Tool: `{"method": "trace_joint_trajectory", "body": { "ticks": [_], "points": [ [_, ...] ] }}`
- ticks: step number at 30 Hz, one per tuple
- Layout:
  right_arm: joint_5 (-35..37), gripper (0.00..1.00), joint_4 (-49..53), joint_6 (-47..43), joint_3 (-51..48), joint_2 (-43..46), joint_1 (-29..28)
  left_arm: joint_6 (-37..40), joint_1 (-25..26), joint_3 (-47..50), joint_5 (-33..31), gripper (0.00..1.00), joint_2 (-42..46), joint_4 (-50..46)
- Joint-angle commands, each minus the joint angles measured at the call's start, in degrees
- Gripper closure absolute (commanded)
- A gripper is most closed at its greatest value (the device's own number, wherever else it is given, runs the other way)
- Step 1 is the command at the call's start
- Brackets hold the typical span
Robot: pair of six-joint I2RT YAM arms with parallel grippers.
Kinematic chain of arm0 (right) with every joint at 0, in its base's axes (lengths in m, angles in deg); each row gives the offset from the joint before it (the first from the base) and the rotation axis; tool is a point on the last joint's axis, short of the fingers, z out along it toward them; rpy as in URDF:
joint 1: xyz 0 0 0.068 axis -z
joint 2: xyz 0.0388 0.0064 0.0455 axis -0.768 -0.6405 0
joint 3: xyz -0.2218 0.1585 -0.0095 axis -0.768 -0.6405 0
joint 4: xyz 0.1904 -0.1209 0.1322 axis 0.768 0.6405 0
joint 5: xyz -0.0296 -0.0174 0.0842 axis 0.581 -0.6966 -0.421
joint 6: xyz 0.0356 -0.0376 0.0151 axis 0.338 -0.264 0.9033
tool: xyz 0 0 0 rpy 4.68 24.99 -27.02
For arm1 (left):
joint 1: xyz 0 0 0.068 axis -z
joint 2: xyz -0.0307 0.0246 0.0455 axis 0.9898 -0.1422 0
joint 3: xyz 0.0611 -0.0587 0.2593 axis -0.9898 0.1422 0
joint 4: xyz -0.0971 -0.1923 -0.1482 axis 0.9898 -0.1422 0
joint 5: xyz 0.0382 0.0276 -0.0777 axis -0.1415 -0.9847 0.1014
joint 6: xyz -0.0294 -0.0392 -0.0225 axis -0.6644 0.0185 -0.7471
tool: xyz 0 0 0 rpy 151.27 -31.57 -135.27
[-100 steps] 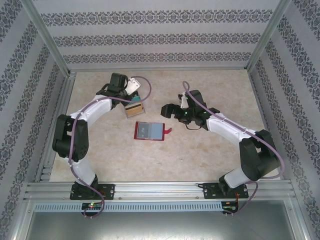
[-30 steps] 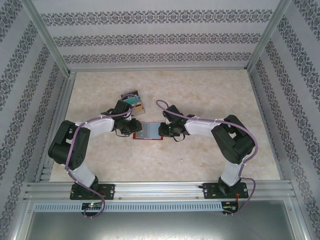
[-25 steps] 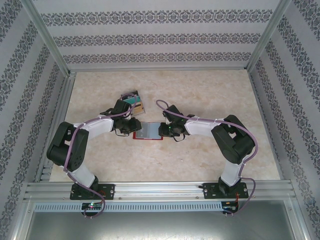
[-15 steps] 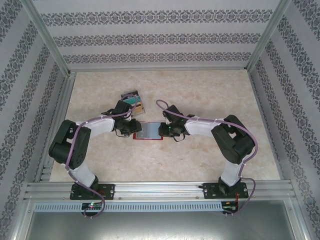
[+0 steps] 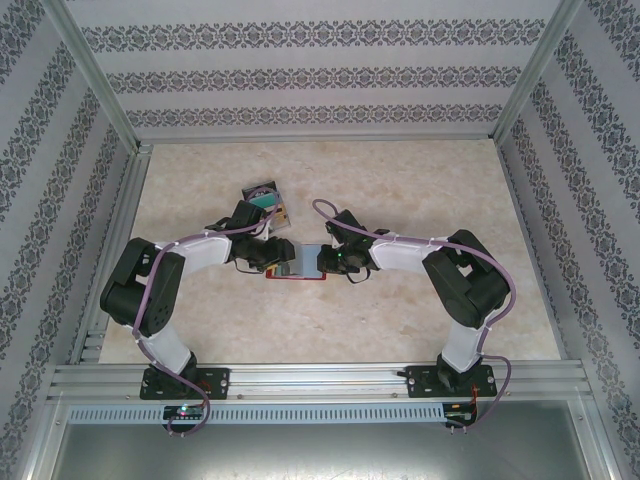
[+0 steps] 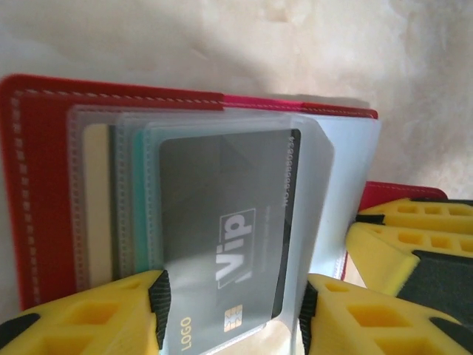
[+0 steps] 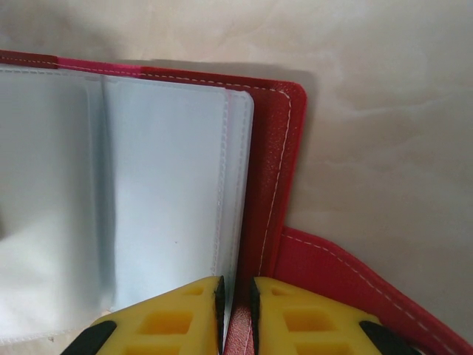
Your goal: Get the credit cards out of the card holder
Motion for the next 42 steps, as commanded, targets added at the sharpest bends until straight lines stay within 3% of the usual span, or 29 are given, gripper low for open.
{"method": "trace_joint_trajectory", "body": {
  "ticks": [1,13,22,28,35,42],
  "points": [
    [-0.3,0.79,0.2,0.3,-0.2,-2.0,-0.5,0.4,1.3,-0.7,3.0,0.46,-0.6,1.0],
    [-0.1,0.79,0.2,0.3,-0.2,-1.9,-0.5,1.8,4.0,-6.6,3.2,0.44,-0.6,-2.4],
    [1.3,0.79,-0.4,1.0,-1.8,0.1,0.2,-0.5,7.6,-9.8,8.7,0.47,-6.9,1.0],
    [1.3,0.78,-0.7,1.0,-3.7,4.0,1.8,-0.3,6.4,-7.9,5.1,0.49,-3.6,0.7],
    [1.5,0.78,-0.4,1.6,-1.8,6.4,1.6,1.6,0.0,-4.0,2.3,0.57,1.9,-2.0],
    [-1.6,0.78,-1.1,2.4,2.2,5.4,0.7,3.6,-4.3,-0.5,-0.1,0.79,2.7,-4.4]
  ]
}}
